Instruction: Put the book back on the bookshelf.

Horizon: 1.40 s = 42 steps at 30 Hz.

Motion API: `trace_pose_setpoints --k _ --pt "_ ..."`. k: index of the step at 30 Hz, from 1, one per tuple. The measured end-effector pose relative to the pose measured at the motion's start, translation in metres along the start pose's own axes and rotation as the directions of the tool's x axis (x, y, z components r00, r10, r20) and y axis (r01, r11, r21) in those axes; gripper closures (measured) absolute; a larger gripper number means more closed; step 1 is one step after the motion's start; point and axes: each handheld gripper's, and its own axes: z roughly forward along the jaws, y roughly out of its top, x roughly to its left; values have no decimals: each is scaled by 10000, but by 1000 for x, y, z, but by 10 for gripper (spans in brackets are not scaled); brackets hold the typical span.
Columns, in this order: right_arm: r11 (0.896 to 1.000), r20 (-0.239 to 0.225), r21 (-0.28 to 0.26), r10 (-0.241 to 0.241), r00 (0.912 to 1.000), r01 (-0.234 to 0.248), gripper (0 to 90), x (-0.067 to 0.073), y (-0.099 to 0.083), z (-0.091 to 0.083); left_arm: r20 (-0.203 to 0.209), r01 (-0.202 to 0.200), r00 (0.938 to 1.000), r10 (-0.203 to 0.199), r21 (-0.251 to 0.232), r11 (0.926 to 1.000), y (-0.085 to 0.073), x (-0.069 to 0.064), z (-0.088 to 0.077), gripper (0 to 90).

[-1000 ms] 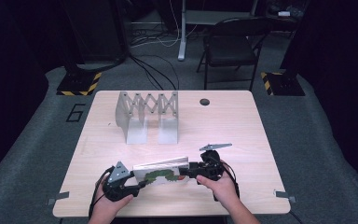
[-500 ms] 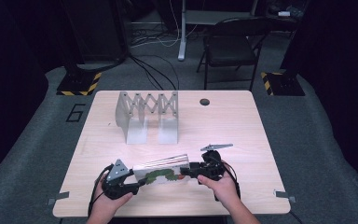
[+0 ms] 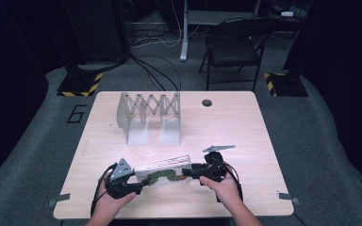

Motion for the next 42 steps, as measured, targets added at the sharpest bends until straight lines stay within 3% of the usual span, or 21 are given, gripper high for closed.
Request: trace_pose_setpoints --k 3,10,18,26,29,35,42 --pt "9997 64 -123 -227 9997 228 430 -2 0 1 6 -64 10000 64 -32 10000 1 0 1 449" --pt "9996 -1 -216 -162 9999 162 430 -8 -6 5 128 -38 9999 38 -34 10000 4 1 5 450" --pt "9993 395 -41 -360 9986 362 432 -10 -10 6 11 -144 9999 144 -80 9999 5 0 7 459" --pt "9995 477 -288 -122 9988 136 443 -16 -10 1 244 -503 9984 504 -83 9987 2 -7 3 542" --pt "9998 569 -188 88 9983 -77 447 -19 -11 2 172 -600 9980 603 -153 9981 2 -10 3 564" --pt "9999 743 -129 16 9972 -7 450 -22 -12 5 230 -952 9952 954 -87 9954 3 -18 5 648" --pt "9996 749 -206 229 9969 -214 450 -24 -13 2 91 -1042 9945 1044 -215 9943 5 -23 8 723"
